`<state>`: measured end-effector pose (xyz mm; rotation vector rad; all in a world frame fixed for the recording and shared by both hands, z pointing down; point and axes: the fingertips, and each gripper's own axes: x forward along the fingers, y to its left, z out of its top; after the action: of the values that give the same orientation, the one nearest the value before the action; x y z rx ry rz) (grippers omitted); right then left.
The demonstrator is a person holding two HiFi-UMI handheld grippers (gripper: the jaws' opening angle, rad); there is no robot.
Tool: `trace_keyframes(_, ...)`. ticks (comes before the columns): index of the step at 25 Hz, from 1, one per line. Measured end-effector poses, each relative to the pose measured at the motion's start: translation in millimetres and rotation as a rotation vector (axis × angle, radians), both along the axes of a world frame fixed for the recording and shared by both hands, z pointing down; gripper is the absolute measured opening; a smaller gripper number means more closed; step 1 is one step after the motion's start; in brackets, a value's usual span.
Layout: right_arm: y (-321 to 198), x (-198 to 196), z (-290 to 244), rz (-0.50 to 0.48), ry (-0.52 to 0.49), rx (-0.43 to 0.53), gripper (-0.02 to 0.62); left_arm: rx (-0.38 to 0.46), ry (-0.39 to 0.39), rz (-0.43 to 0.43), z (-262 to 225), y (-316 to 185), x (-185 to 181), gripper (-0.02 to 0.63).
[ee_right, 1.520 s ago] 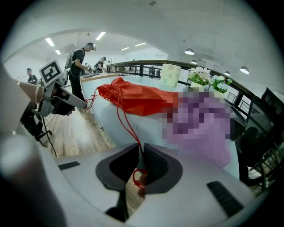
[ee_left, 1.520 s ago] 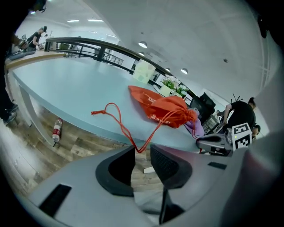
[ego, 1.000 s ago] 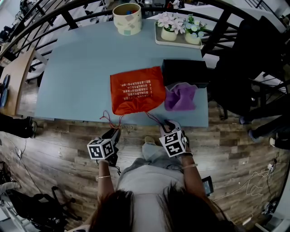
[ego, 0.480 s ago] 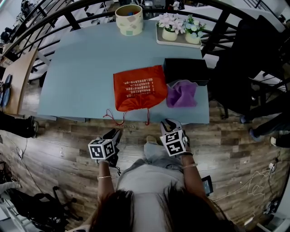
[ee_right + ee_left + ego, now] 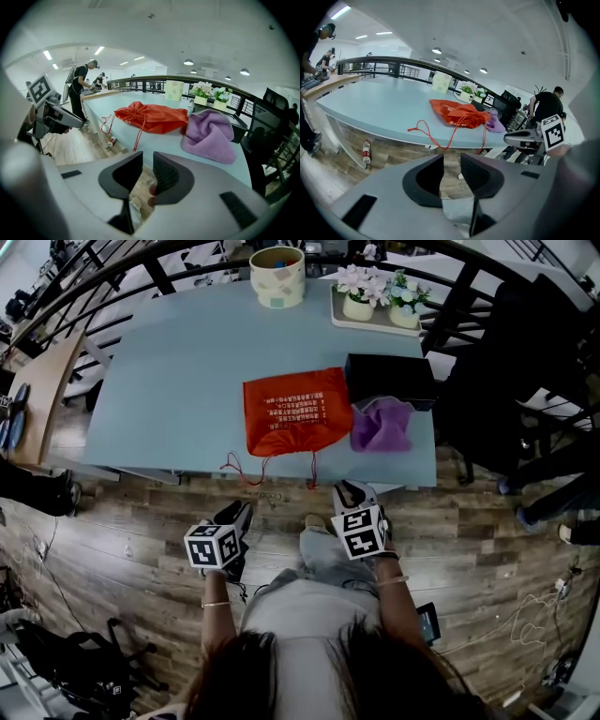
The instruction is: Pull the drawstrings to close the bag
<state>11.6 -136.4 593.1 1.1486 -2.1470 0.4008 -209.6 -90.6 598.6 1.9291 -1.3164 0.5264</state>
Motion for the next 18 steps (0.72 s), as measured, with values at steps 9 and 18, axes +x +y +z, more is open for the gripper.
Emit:
trace_keyframes(9, 20, -11, -15, 0.009, -0.020, 0.033, 0.083, 0.067, -0.017, 0.029, -21, 14, 3, 0.121)
trace_keyframes(18, 40, -15, -37, 0.025, -0.025, 0.104, 0.077, 0.137, -0.037, 0.024, -38, 37, 1, 0.100)
